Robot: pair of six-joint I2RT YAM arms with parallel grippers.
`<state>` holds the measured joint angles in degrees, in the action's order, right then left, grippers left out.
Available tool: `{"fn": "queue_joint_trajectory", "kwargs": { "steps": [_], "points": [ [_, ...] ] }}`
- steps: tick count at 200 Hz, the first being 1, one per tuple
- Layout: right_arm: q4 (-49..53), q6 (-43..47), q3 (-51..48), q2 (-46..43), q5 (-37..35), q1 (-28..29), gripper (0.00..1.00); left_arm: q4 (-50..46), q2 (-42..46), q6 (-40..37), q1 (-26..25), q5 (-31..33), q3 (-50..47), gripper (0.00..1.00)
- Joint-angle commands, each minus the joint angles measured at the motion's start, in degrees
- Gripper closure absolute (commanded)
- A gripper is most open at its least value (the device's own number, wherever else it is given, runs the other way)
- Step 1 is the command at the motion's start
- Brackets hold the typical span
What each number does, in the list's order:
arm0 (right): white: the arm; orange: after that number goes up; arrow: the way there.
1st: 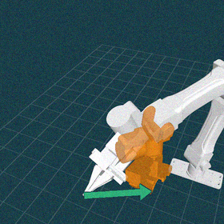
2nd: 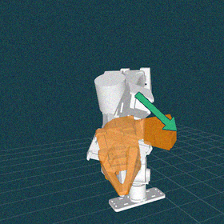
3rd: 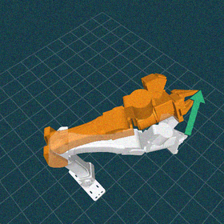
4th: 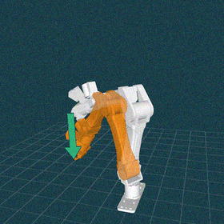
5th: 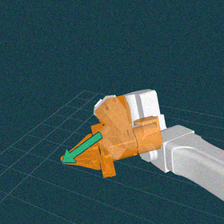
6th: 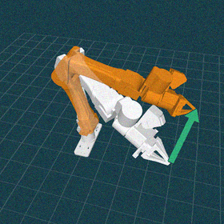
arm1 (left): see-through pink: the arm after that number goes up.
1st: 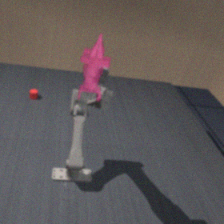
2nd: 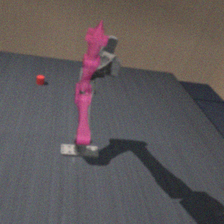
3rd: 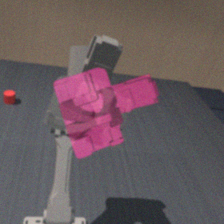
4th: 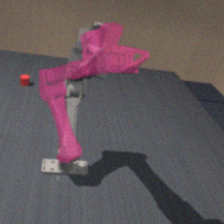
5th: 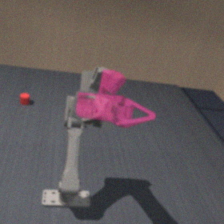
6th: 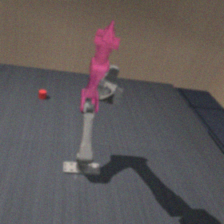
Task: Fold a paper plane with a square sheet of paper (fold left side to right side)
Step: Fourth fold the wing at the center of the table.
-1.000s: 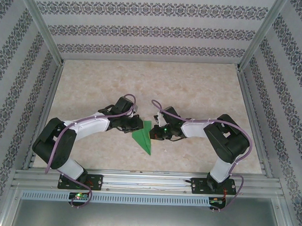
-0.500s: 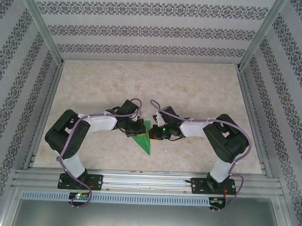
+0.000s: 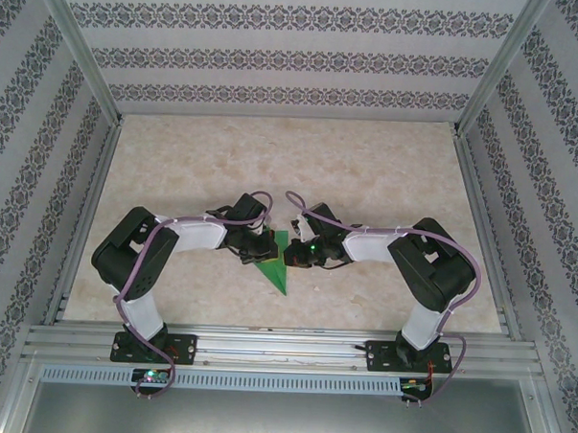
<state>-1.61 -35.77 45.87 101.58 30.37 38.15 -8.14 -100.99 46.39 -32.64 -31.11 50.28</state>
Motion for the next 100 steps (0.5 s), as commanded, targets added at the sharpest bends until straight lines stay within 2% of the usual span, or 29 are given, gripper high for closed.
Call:
{"fn": "queue_joint_trajectory", "kwargs": {
  "steps": [1, 11, 100],
  "points": [
    [6.6, 1.1, -1.5, 3.4, -6.3, 0.7, 1.0, -1.2, -0.2, -1.1, -0.6, 4.1, -1.4, 0.99],
    [6.2, 0.9, -1.4, 2.7, -5.9, 0.6, 1.0, -0.5, -0.2, -0.7, -0.6, 4.0, -2.3, 0.99],
    [3.0, 0.0, -1.2, -8.2, 0.1, -3.4, 0.73, 2.6, 0.3, 1.1, -0.6, 4.0, -5.9, 1.0]
  ]
}}
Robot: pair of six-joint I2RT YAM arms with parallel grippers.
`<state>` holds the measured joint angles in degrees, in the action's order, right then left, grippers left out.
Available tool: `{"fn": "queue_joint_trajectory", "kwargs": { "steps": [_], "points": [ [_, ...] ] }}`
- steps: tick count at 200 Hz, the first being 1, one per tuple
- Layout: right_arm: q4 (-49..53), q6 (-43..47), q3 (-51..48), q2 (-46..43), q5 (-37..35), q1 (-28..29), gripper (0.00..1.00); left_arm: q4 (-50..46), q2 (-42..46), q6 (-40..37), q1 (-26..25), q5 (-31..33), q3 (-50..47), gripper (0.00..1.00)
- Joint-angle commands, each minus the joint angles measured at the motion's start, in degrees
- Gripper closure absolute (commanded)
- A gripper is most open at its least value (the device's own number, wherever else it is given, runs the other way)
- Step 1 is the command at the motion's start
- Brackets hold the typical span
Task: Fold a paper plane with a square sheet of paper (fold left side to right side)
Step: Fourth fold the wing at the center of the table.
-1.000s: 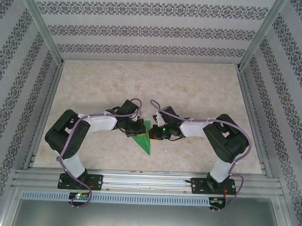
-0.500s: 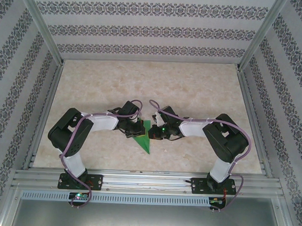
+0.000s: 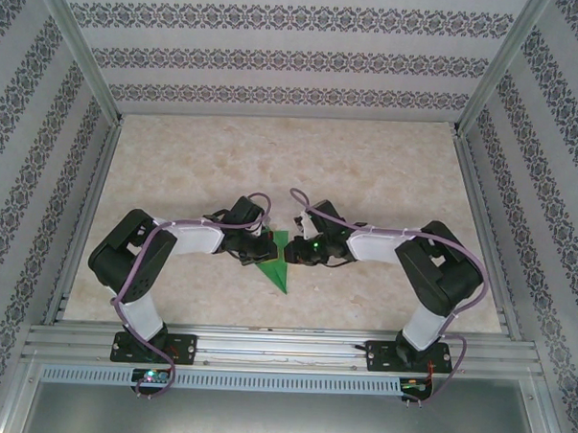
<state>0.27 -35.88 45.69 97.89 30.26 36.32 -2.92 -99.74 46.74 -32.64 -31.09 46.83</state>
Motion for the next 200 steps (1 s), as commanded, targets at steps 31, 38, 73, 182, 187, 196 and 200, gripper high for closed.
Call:
{"fn": "queue_joint_trajectory", "kwargs": {
  "steps": [31, 38, 73, 182, 187, 196, 200],
  "points": [
    [1.3, -0.2, -3.8, -8.7, 2.6, -2.2, 0.71, -2.6, -0.8, 0.7, -0.6, 4.1, -2.5, 1.0],
    [1.1, -0.5, -4.7, -9.6, 3.7, -2.2, 0.72, -2.5, -0.8, 0.7, -0.6, 4.0, -2.5, 1.0],
    [-0.1, -2.7, -7.8, -12.3, 9.9, -0.4, 0.95, -2.7, -0.5, 0.9, -0.6, 4.2, -2.5, 1.0],
    [-6.9, -7.2, -7.7, -4.0, 11.0, 7.6, 1.0, -3.5, -0.5, 0.5, -0.6, 4.3, -1.9, 1.0],
    [-7.0, -7.2, -7.8, -3.7, 10.9, 7.7, 1.0, -3.5, -0.5, 0.5, -0.6, 4.3, -1.9, 1.0],
    [-7.0, -7.2, -7.9, -3.3, 10.8, 7.9, 1.0, -3.4, -0.5, 0.5, -0.6, 4.3, -1.9, 1.0],
    [-7.1, -7.2, -8.0, -3.2, 10.8, 7.9, 1.0, -3.4, -0.5, 0.5, -0.6, 4.3, -1.9, 1.0]
  ]
}}
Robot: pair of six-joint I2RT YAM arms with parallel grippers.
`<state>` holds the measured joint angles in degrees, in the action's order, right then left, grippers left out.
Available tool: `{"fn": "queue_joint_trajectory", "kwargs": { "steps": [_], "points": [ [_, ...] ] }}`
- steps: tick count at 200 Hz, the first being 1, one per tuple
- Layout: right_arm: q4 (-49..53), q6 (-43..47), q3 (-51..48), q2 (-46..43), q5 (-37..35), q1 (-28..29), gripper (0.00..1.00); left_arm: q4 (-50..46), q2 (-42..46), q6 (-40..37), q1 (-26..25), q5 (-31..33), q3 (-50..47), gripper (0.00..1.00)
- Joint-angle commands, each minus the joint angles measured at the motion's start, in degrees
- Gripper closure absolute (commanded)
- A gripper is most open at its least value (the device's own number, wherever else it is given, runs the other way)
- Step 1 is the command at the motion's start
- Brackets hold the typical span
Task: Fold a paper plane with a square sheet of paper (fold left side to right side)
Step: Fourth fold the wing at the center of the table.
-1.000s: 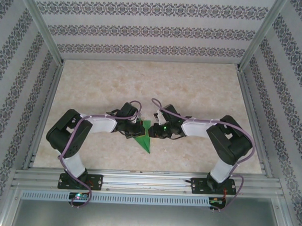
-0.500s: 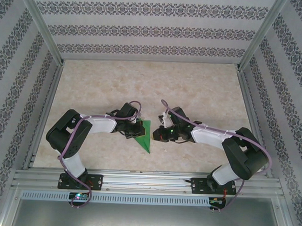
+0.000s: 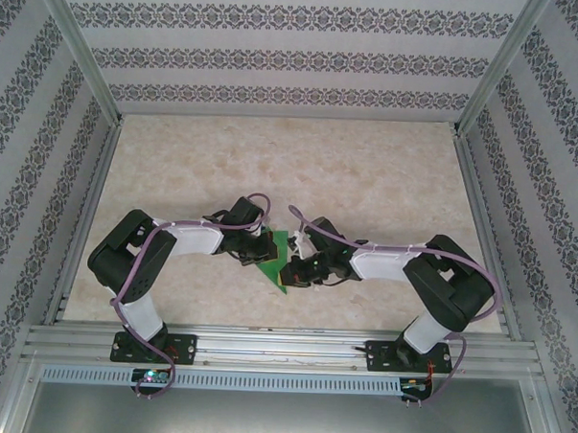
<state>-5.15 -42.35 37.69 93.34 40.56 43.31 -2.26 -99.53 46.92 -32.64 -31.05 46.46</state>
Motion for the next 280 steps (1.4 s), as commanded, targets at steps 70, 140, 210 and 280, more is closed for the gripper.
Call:
{"fn": "queue_joint_trajectory", "kwargs": {
  "steps": [70, 140, 210, 280],
  "points": [
    [-1.4, -0.8, -1.4, 2.5, -1.3, 1.7, 1.0, -4.4, -1.0, 0.2, -0.6, 4.3, -1.2, 1.0],
    [-1.4, -1.1, -2.5, 2.6, -2.0, 2.3, 1.0, -4.4, -1.1, 0.2, -0.6, 4.5, -1.1, 1.0],
    [-0.6, -0.9, -3.0, 2.6, -3.0, 2.4, 1.0, -4.7, -1.2, 0.1, -0.6, 4.6, -0.9, 1.0],
    [-0.1, -1.2, -4.0, 3.8, -3.0, 3.1, 1.0, -4.4, -1.4, 0.2, -0.6, 4.6, -1.1, 1.0]
  ]
}}
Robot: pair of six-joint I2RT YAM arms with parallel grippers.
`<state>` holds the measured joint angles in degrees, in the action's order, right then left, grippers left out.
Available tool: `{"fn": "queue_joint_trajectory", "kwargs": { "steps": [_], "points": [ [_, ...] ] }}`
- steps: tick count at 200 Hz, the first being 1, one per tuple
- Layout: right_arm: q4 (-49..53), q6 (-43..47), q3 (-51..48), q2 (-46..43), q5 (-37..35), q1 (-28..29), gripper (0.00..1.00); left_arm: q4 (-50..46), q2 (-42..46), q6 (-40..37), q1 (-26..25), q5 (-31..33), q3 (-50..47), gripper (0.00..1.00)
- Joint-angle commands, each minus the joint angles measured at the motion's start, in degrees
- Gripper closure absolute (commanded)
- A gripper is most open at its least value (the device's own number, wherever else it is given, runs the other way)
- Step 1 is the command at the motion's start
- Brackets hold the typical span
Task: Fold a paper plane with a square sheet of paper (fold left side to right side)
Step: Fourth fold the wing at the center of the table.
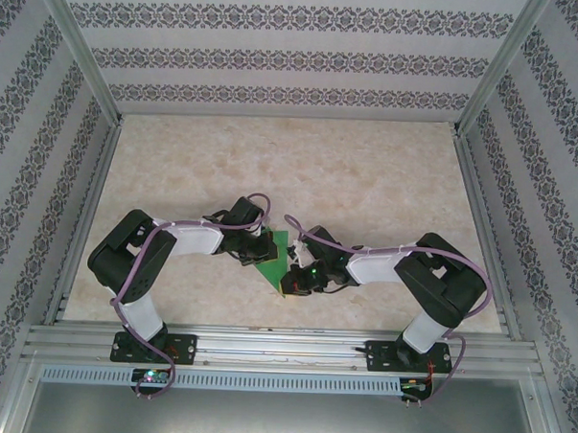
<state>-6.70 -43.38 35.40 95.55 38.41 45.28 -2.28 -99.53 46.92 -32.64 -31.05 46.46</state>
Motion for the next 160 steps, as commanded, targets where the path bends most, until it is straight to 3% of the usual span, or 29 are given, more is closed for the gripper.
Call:
{"fn": "queue_joint_trajectory", "kwargs": {
  "steps": [1, 84, 160],
  "points": [
    [1.4, -0.2, -1.7, 1.6, -0.9, 1.2, 1.0, -4.4, -1.4, 0.3, -0.6, 4.6, -1.1, 1.0],
    [2.7, -1.8, -6.1, -1.4, -1.2, 3.8, 1.0, -3.9, -1.3, 0.7, -0.6, 4.9, -1.5, 1.0],
    [4.6, -2.2, -6.8, -14.3, -1.5, 2.0, 1.0, -3.3, -0.9, 0.9, -0.6, 4.8, -1.8, 1.0]
  ]
}}
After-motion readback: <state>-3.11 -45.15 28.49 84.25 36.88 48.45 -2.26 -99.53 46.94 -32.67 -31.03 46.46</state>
